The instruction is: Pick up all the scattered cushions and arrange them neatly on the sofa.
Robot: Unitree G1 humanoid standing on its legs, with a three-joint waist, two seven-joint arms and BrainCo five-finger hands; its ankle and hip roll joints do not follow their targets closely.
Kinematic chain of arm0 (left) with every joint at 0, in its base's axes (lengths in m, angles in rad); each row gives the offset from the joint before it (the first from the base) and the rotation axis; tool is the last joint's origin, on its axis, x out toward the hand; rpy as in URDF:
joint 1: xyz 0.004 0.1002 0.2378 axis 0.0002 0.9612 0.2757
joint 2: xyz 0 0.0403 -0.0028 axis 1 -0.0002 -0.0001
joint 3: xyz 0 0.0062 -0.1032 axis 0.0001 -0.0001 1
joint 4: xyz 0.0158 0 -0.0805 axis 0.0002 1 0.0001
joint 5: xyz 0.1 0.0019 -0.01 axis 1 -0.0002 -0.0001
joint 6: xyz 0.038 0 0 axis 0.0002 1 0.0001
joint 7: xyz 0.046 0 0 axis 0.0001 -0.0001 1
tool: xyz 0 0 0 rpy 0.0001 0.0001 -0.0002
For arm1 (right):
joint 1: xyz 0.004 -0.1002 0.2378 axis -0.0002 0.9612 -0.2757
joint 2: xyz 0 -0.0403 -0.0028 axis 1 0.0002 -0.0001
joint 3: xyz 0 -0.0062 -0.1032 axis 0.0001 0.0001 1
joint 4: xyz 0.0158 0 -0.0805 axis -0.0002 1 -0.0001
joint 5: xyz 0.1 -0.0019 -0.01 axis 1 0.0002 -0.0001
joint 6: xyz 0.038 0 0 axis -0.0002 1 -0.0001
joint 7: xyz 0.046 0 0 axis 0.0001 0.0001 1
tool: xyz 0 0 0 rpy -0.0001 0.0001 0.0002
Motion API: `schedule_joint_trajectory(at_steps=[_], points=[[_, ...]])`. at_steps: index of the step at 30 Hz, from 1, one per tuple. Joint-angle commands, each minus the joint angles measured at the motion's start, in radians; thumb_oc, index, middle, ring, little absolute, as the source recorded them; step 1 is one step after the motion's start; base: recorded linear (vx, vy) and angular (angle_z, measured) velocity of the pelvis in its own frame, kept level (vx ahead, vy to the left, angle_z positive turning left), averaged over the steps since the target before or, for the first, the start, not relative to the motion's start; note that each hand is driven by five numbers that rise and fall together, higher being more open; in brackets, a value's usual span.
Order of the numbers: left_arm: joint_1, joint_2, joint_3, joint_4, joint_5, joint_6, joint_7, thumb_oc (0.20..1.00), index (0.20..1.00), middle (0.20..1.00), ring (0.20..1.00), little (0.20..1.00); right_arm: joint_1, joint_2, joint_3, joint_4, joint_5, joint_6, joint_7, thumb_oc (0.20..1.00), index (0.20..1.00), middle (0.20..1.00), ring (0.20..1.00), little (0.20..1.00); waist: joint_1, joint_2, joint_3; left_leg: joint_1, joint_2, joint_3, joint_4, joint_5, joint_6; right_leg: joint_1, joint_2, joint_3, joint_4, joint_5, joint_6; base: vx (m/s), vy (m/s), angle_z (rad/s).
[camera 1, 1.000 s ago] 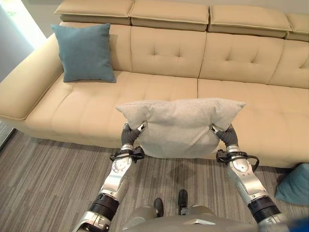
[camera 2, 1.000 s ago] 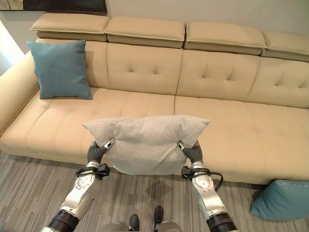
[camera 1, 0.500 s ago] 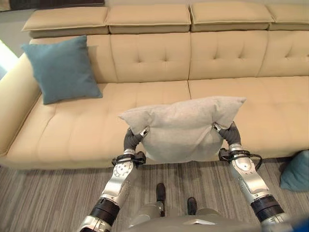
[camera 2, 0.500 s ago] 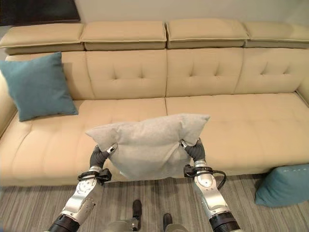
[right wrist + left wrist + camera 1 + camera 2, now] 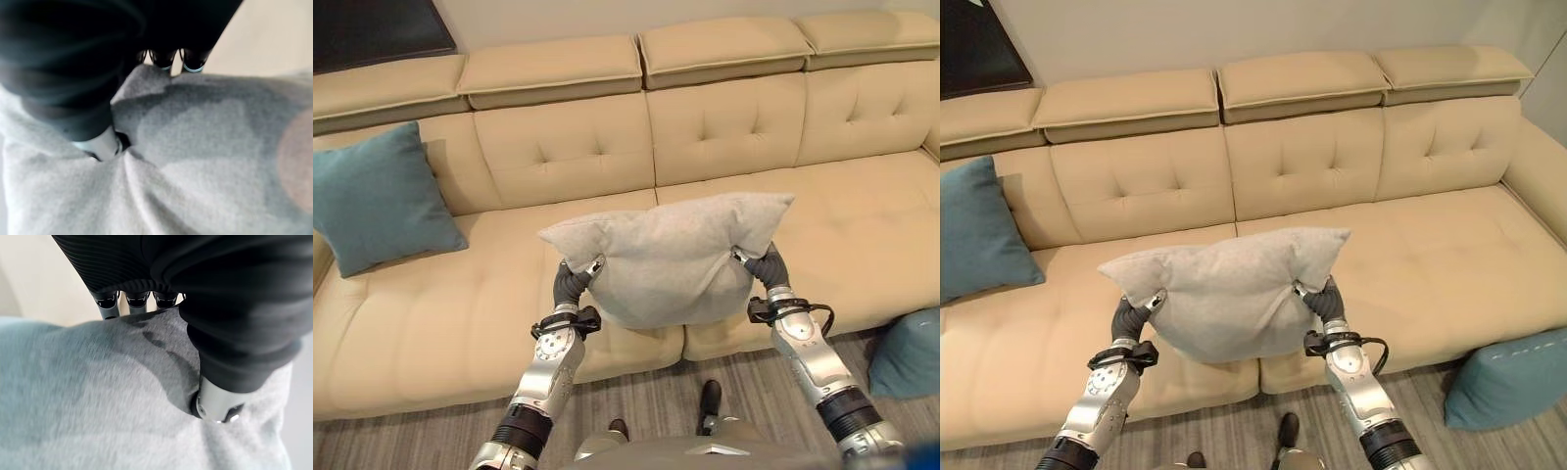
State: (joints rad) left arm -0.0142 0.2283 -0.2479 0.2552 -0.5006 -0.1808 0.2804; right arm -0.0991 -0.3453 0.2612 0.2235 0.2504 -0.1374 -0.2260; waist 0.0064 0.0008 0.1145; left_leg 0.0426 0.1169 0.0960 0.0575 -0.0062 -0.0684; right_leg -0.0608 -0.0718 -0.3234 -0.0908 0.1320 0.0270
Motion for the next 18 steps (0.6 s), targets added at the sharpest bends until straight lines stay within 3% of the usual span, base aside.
schedule_joint_trajectory(at_steps=[1, 3, 6, 7, 8, 10, 18], points=[[-0.089, 0.012, -0.055, -0.11, -0.015, -0.09, -0.049, 0.2, 0.2, 0.2, 0.2, 0.2, -0.061, 0.04, -0.005, -0.123, -0.02, -0.101, 0.018, 0.2, 0.2, 0.2, 0.2, 0.2, -0.002, -0.034, -0.029, -0.089, -0.049, 0.003, 0.206, -0.081, -0.015, 0.011, -0.068, 0.02, 0.075, -0.07, 0.069, 0.01, -0.111, 0.53], [-0.089, 0.007, -0.061, -0.104, -0.016, -0.087, -0.052, 0.2, 0.2, 0.2, 0.2, 0.2, -0.049, 0.034, -0.016, -0.125, -0.015, -0.1, 0.012, 0.2, 0.2, 0.2, 0.2, 0.2, -0.004, -0.04, -0.023, -0.124, -0.031, 0.031, 0.25, -0.064, -0.012, 0.038, -0.063, 0.001, 0.057, -0.083, 0.061, 0.05, -0.123, 0.3], [-0.089, 0.007, -0.064, -0.1, -0.009, -0.077, -0.055, 0.2, 0.2, 0.2, 0.2, 0.2, -0.039, 0.03, -0.026, -0.127, -0.015, -0.098, 0.008, 0.2, 0.2, 0.2, 0.2, 0.2, 0.001, -0.047, -0.017, -0.17, -0.036, 0.056, 0.208, -0.074, 0.0, 0.065, -0.059, -0.008, 0.036, -0.092, 0.063, 0.08, -0.075, 0.34], [-0.092, 0.006, -0.064, -0.098, -0.008, -0.074, -0.056, 0.2, 0.2, 0.2, 0.2, 0.2, -0.034, 0.029, -0.03, -0.127, -0.014, -0.096, 0.008, 0.2, 0.2, 0.2, 0.2, 0.2, 0.001, -0.046, -0.016, -0.179, -0.035, 0.071, 0.172, -0.051, -0.002, 0.073, -0.057, -0.013, 0.031, -0.095, 0.066, 0.11, 0.003, 0.42], [-0.1, 0.008, -0.07, -0.096, -0.002, -0.068, -0.058, 0.2, 0.2, 0.2, 0.2, 0.2, -0.028, 0.028, -0.04, -0.127, -0.015, -0.095, 0.002, 0.2, 0.2, 0.2, 0.2, 0.2, -0.001, -0.033, -0.021, -0.207, -0.023, 0.114, 0.074, 0.028, -0.01, 0.084, -0.042, -0.026, 0.029, -0.109, 0.066, 0.12, 0.027, 0.35], [-0.108, 0.009, -0.074, -0.095, 0.009, -0.061, -0.051, 0.2, 0.2, 0.2, 0.2, 0.2, -0.029, 0.029, -0.044, -0.121, -0.011, -0.094, -0.009, 0.2, 0.2, 0.2, 0.2, 0.2, 0.003, -0.025, -0.015, -0.227, -0.023, 0.125, 0.028, 0.078, -0.018, 0.105, -0.032, -0.028, 0.029, -0.124, 0.063, 0.14, 0.04, 0.51], [-0.051, 0.016, -0.064, -0.12, 0.008, -0.056, -0.058, 0.2, 0.2, 0.2, 0.2, 0.2, -0.011, 0.052, -0.028, -0.118, -0.016, -0.086, 0.004, 0.2, 0.2, 0.2, 0.2, 0.2, 0.024, -0.012, -0.049, -0.135, -0.043, 0.104, -0.06, 0.075, 0.0, 0.156, -0.032, -0.006, 0.032, -0.153, 0.074, 0.16, 0.132, 0.0]])
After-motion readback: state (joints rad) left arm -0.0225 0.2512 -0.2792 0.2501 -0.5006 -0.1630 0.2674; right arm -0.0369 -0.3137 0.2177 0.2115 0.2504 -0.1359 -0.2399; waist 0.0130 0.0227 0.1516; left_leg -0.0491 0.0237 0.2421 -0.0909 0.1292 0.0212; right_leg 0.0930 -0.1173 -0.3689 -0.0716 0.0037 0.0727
